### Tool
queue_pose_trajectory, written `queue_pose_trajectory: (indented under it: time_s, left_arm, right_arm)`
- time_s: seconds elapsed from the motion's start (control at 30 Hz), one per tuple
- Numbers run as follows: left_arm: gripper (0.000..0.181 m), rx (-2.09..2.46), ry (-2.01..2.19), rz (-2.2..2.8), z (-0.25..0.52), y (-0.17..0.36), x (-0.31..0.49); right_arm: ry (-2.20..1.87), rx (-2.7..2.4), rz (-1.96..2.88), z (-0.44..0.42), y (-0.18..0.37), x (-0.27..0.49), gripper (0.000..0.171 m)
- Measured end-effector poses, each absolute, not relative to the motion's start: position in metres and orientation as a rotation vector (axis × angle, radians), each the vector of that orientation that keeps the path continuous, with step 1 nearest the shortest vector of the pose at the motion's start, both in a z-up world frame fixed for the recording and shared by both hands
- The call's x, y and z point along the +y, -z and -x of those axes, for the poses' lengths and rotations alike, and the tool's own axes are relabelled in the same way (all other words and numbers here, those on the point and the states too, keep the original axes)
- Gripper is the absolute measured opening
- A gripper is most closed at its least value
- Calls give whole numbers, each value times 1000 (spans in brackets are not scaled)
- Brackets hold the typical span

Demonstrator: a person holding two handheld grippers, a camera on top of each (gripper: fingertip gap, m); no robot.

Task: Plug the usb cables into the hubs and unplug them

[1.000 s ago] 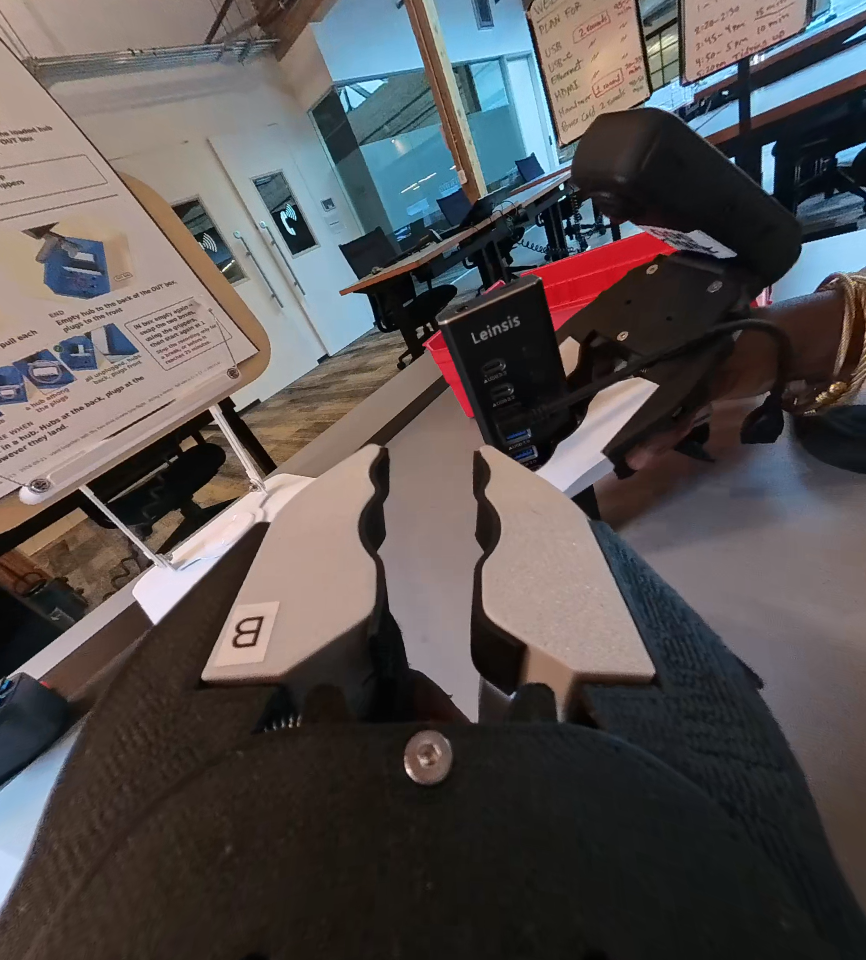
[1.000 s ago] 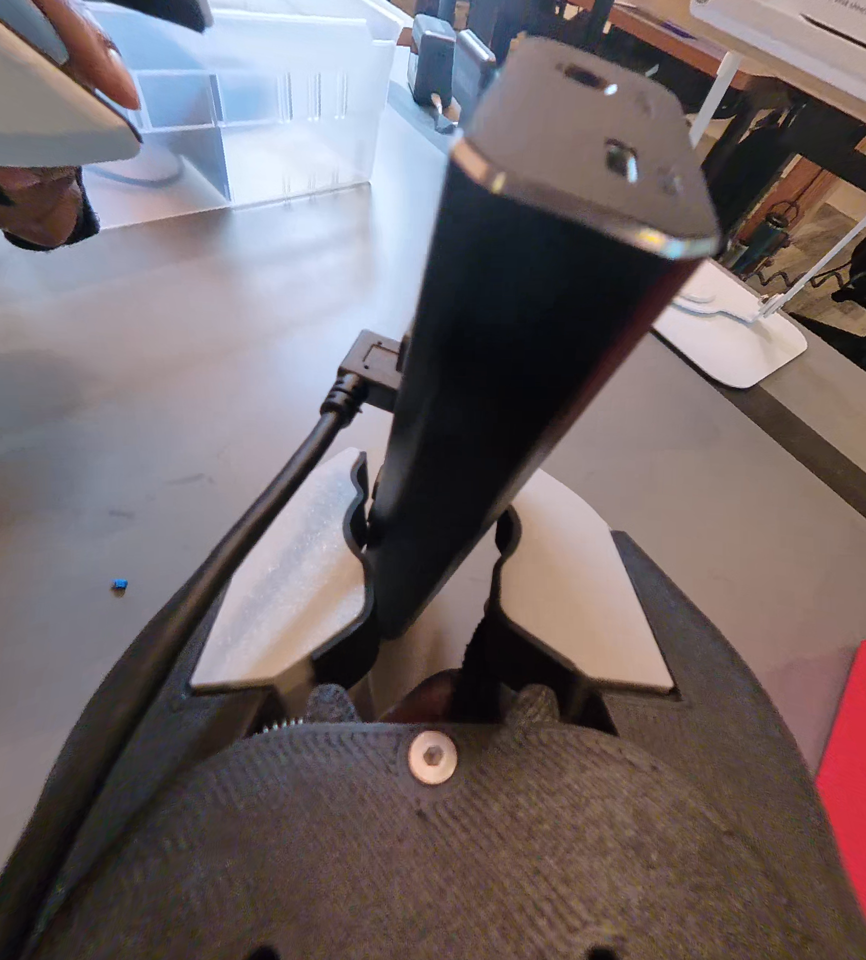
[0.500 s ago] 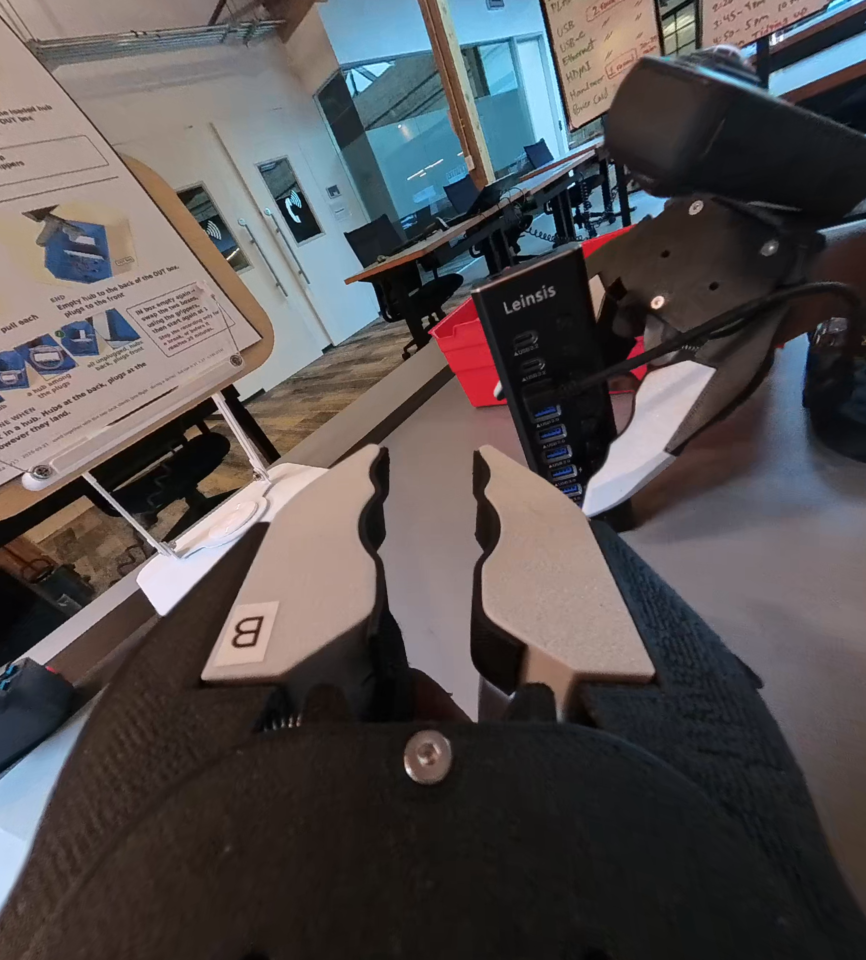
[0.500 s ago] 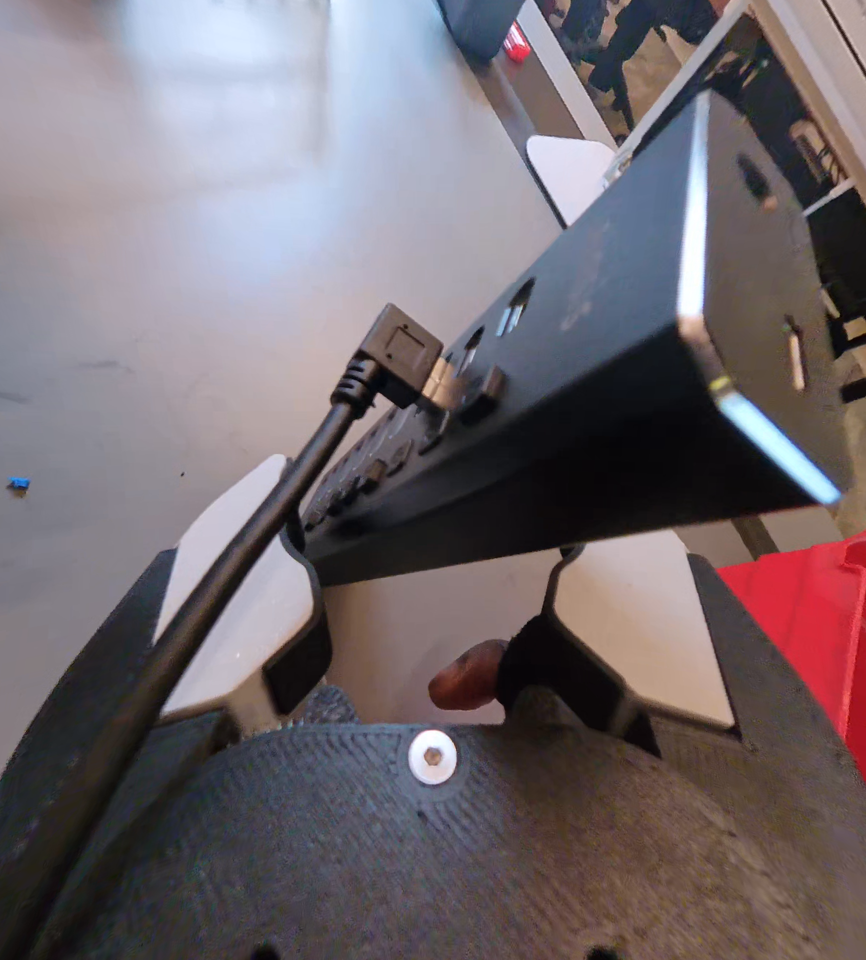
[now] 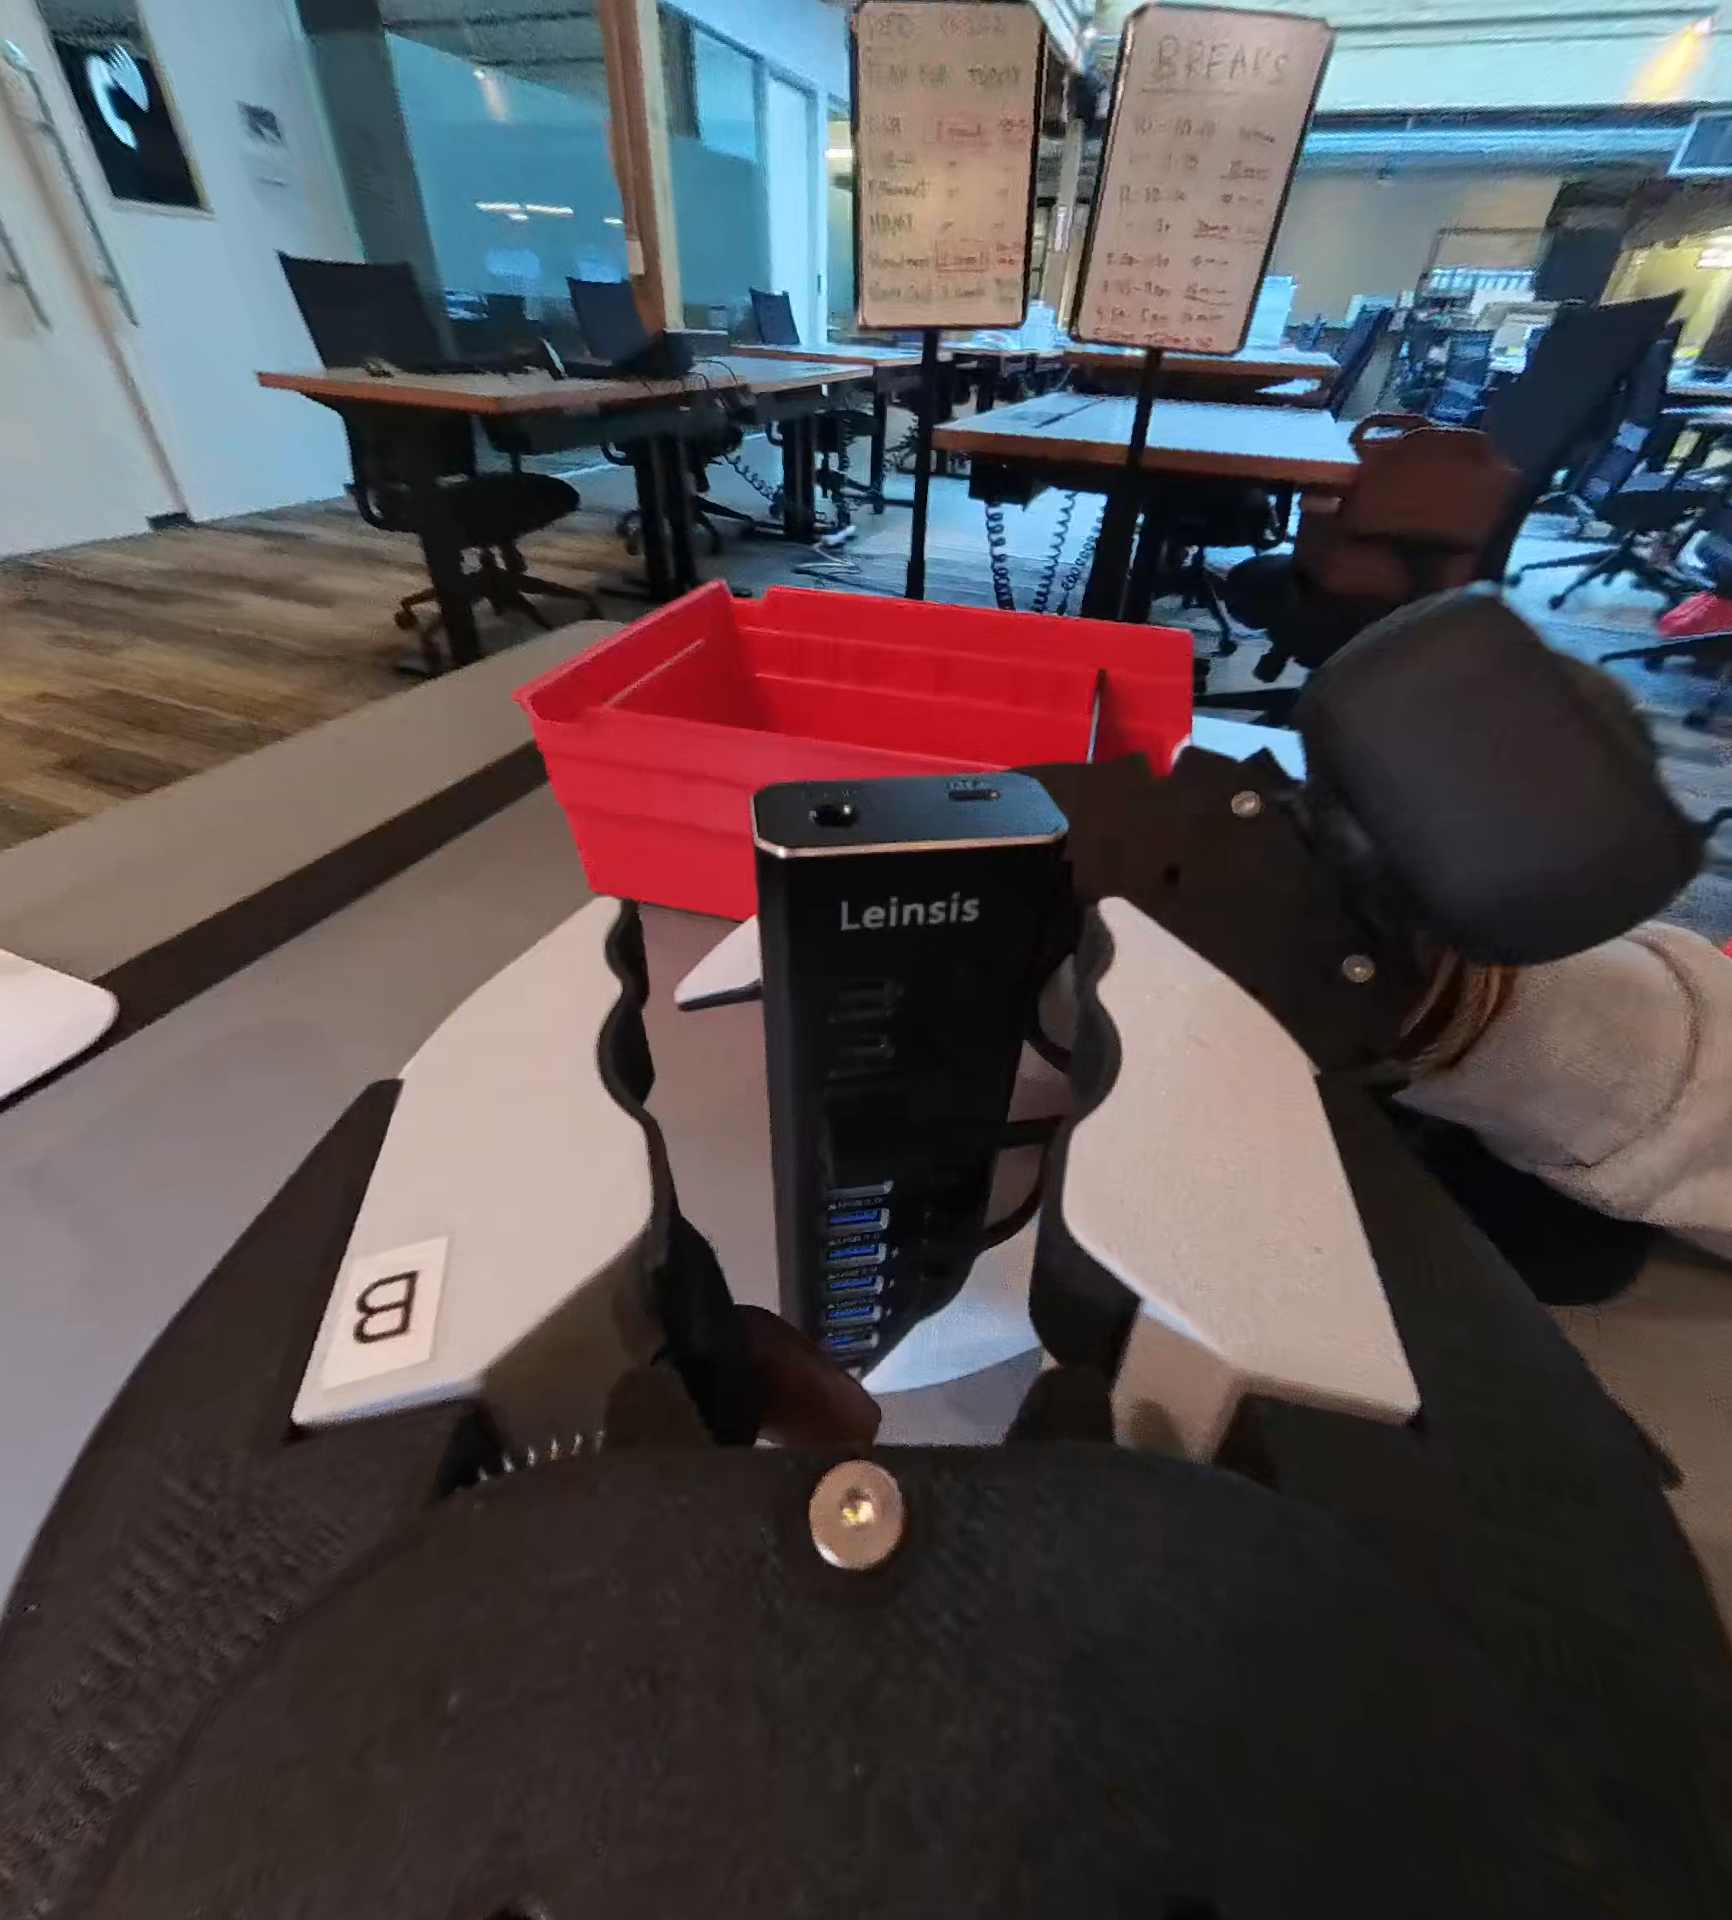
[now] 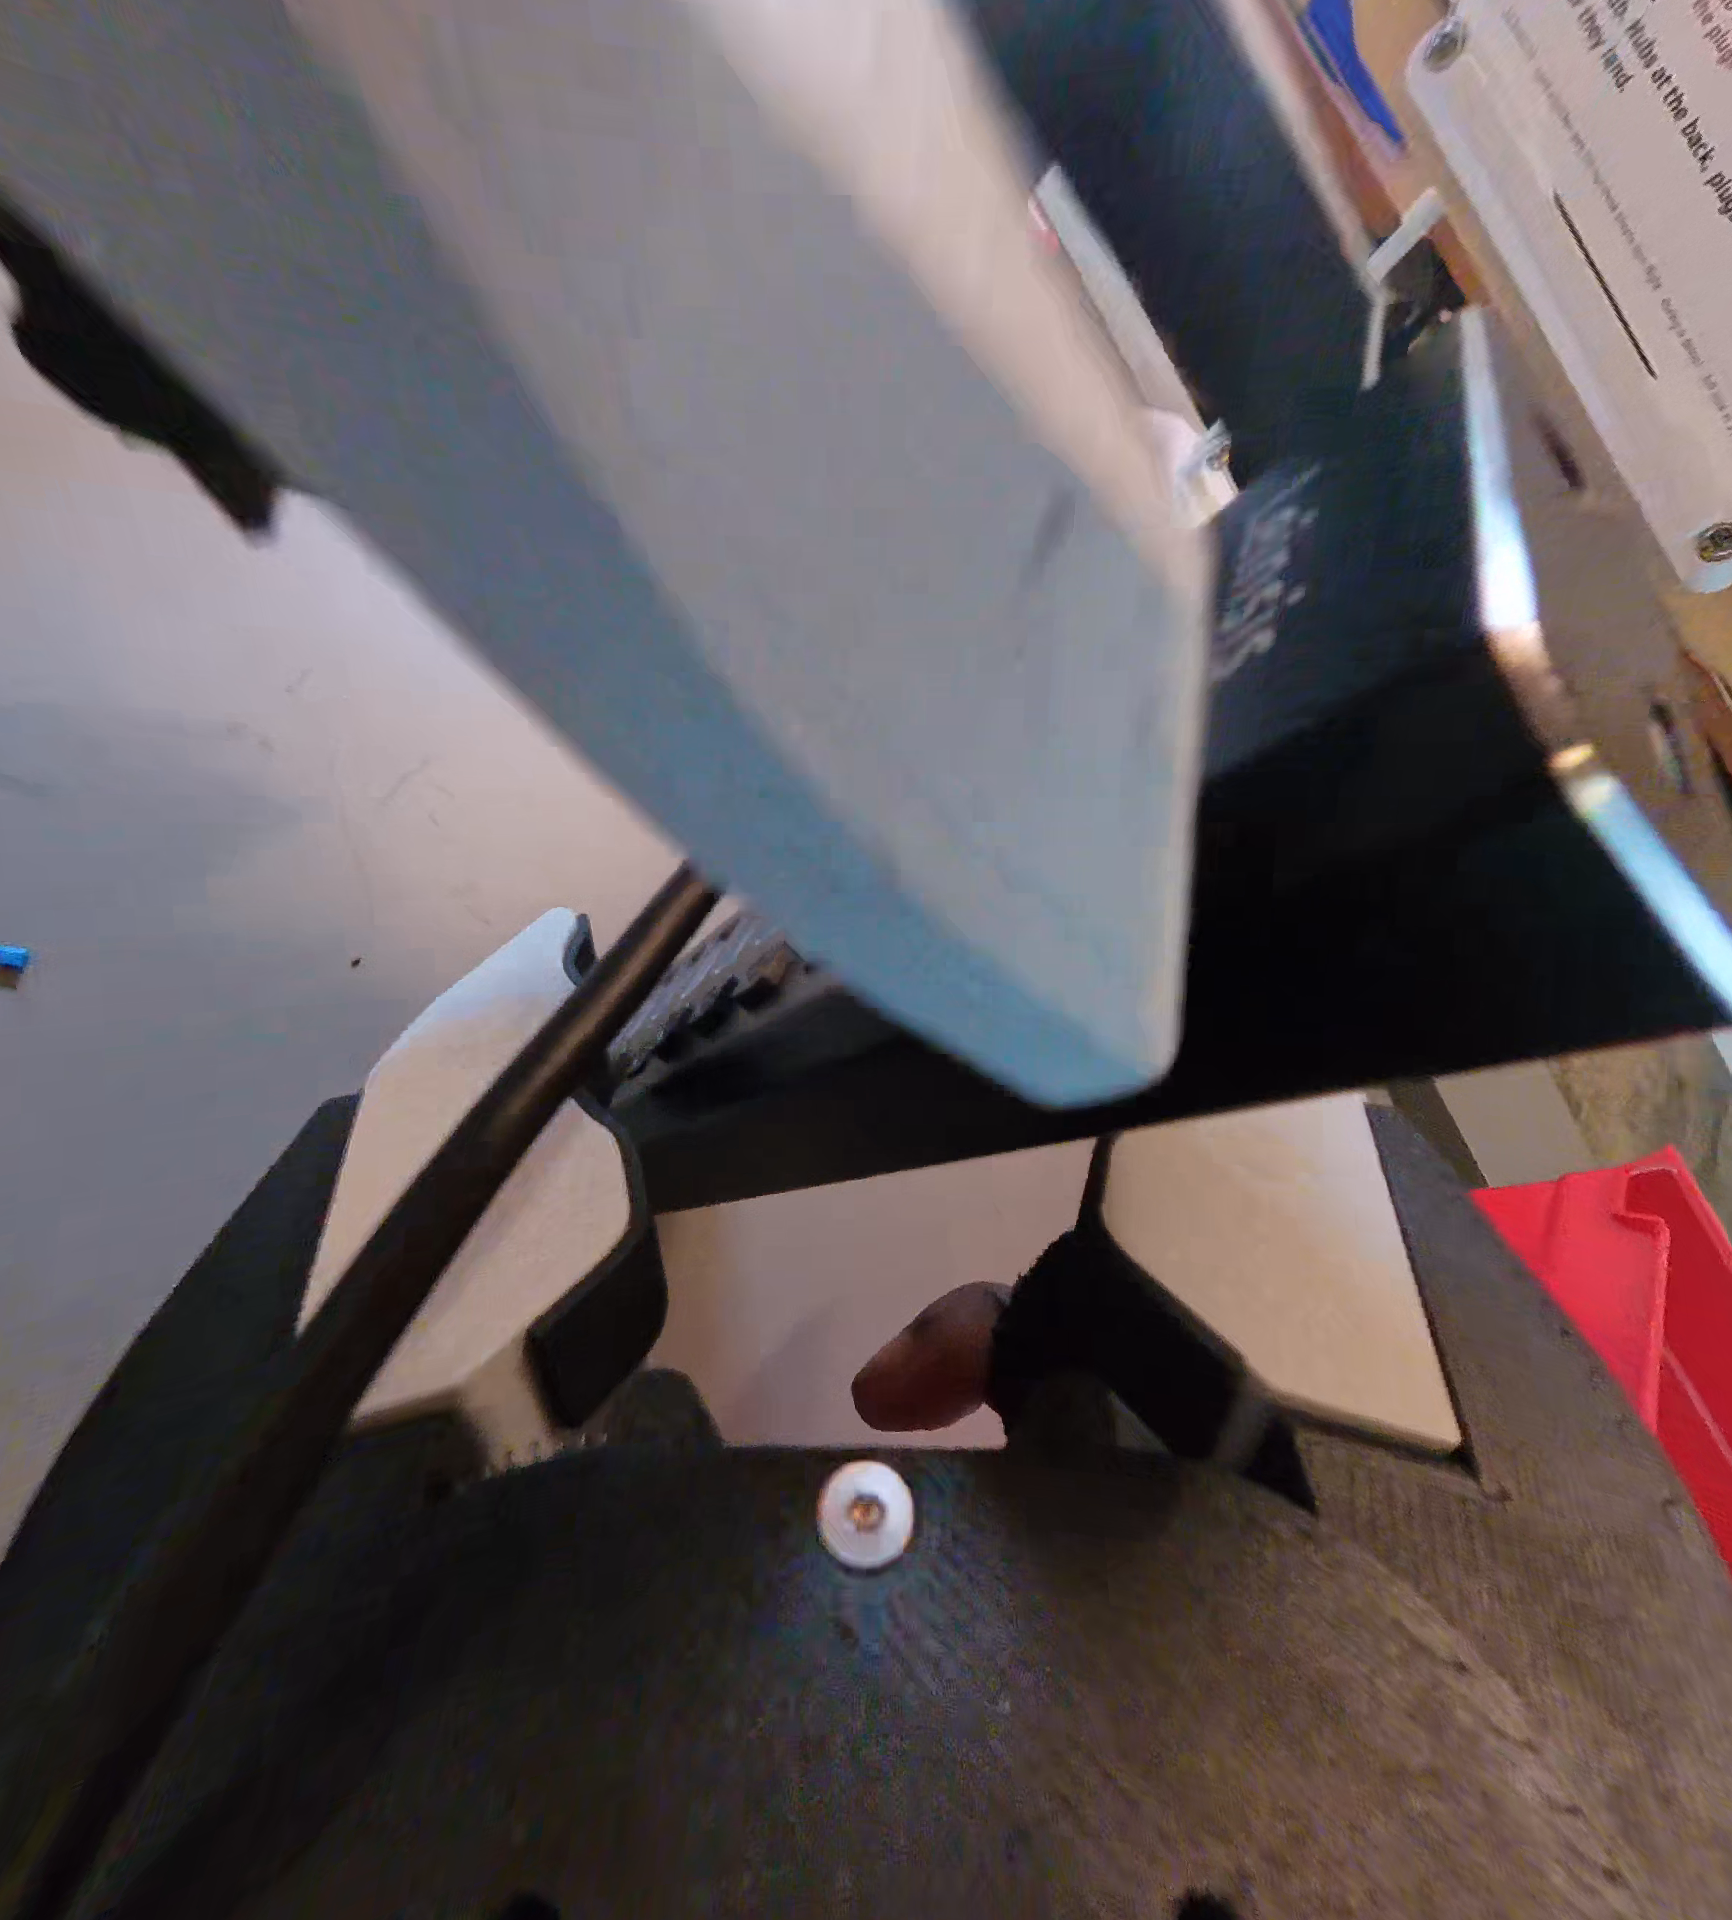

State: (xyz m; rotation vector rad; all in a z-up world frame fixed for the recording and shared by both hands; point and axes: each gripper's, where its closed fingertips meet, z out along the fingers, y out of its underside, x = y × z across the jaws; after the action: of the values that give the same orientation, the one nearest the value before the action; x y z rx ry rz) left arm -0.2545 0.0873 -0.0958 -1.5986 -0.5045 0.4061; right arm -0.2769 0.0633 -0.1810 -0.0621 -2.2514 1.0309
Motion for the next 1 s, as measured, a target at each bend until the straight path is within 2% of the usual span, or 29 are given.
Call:
queue_pose_trajectory:
  time_s: [0.03, 0.1, 0.17, 0.33, 0.47, 0.57, 0.73, 0.87, 0.93, 1.0]
  left_arm:
    - [79, -502, -384, 1594, 255, 99, 91]
    - [74, -498, -356, 1592, 256, 105, 97]
    - [58, -467, -376, 1587, 254, 105, 101]
    - [58, -461, -404, 1609, 254, 106, 98]
    - [57, -472, -423, 1624, 255, 106, 97]
    - [57, -479, -425, 1622, 256, 106, 97]
    - [58, -492, -432, 1614, 258, 106, 97]
    - [58, -501, -440, 1607, 258, 106, 98]
    - [58, -502, -445, 1603, 258, 106, 97]
    - [58, -490, -478, 1604, 259, 105, 97]
  right_arm:
    - [-1039, -2254, 64, 277, 181, 63, 96]
    - [-1044, -2262, 59, 276, 183, 62, 97]
    - [-1040, -2272, 51, 274, 185, 60, 98]
    - [-948, -2285, 73, 280, 186, 72, 102]
    - [-880, -2405, 167, 280, 189, 96, 115]
    - [-859, -2459, 264, 277, 180, 124, 113]
    - [-1327, -2185, 510, 274, 95, 138, 89]
    - [-1805, -1786, 563, 264, 24, 146, 80]
    - [-2078, -1643, 578, 256, 5, 144, 74]
    - [-2152, -1652, 608, 258, 10, 134, 75]
